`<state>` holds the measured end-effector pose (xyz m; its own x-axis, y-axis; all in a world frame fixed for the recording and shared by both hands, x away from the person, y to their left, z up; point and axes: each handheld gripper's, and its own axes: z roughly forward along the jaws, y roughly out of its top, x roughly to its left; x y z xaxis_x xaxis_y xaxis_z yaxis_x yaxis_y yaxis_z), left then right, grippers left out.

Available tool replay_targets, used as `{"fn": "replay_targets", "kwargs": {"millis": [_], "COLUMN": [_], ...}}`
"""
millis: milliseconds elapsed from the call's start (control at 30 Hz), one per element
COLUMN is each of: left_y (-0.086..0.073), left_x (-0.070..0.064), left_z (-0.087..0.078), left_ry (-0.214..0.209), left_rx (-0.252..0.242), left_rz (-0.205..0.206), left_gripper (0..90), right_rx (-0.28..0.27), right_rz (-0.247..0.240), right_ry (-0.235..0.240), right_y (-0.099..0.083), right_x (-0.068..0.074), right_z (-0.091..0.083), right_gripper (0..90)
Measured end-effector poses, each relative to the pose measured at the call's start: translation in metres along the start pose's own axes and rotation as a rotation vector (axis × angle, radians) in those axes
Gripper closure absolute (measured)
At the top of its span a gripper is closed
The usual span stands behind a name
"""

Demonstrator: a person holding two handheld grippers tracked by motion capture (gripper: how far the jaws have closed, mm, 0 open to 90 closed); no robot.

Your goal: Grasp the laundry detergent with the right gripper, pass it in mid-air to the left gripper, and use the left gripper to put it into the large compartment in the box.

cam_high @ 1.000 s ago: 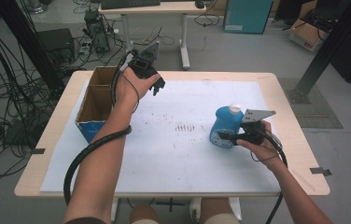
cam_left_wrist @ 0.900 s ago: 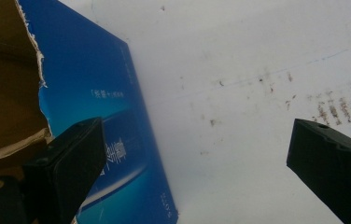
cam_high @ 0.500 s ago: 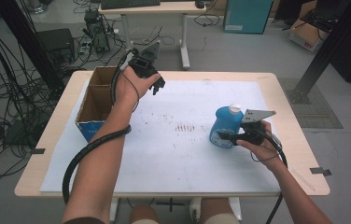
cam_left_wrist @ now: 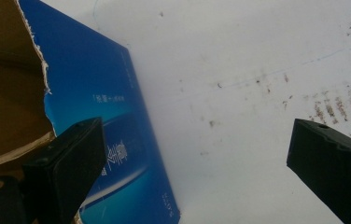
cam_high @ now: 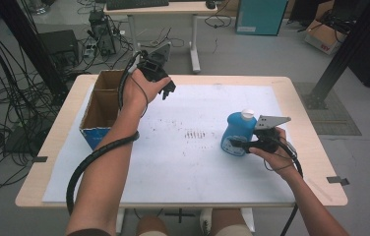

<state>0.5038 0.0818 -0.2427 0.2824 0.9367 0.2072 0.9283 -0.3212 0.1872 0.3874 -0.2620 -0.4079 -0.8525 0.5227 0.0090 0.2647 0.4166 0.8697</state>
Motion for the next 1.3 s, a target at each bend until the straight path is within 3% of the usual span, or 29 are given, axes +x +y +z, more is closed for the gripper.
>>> {"fn": "replay_targets", "kwargs": {"millis": [367, 467, 700, 767, 833, 867, 933, 1067, 1100, 1267, 1300], "left_y": [-0.002, -0.003, -0.009, -0.012, -0.013, -0.016, -0.017, -0.023, -0.023, -0.037, -0.037], "left_x": [0.0, 0.0, 0.004, 0.009, 0.01, 0.014, 0.015, 0.021, 0.021, 0.019, 0.019], "left_z": [-0.002, -0.005, -0.015, -0.022, -0.025, -0.031, -0.033, -0.046, -0.046, -0.061, -0.061], "left_ry": [-0.018, -0.005, -0.032, -0.034, -0.034, -0.047, -0.055, -0.064, -0.064, -0.1, -0.1], "left_rx": [-0.007, -0.009, -0.023, -0.025, -0.029, -0.037, -0.038, -0.055, -0.055, -0.089, -0.089], "left_rz": [0.005, 0.038, 0.066, 0.099, 0.106, 0.135, 0.141, 0.206, 0.206, 0.332, 0.332], "left_gripper": [5.3, 5.4, 5.4, 5.3, 5.3, 5.3, 5.3, 5.2, 5.2, 5.0, 5.0], "right_rx": [0.012, 0.018, 0.047, 0.063, 0.071, 0.078, 0.078, 0.077, 0.077, 0.066, 0.066], "right_rz": [0.008, 0.02, 0.055, 0.075, 0.079, 0.079, 0.077, 0.08, 0.08, 0.076, 0.076], "right_ry": [-0.016, -0.02, -0.026, -0.021, -0.021, -0.024, -0.025, -0.02, -0.02, -0.006, -0.006], "right_y": [0.002, 0.003, 0.009, 0.012, 0.013, 0.016, 0.02, 0.033, 0.033, 0.059, 0.059], "right_x": [0.002, 0.002, 0.002, 0.001, 0.001, 0.002, 0.002, 0.003, 0.003, 0.009, 0.009], "right_z": [0.0, 0.0, 0.001, 0.002, 0.002, 0.002, 0.002, 0.001, 0.001, 0.004, 0.004], "right_gripper": [42.0, 42.1, 42.2, 42.3, 42.3, 42.3, 42.3, 42.4, 42.4, 42.5, 42.5]}}
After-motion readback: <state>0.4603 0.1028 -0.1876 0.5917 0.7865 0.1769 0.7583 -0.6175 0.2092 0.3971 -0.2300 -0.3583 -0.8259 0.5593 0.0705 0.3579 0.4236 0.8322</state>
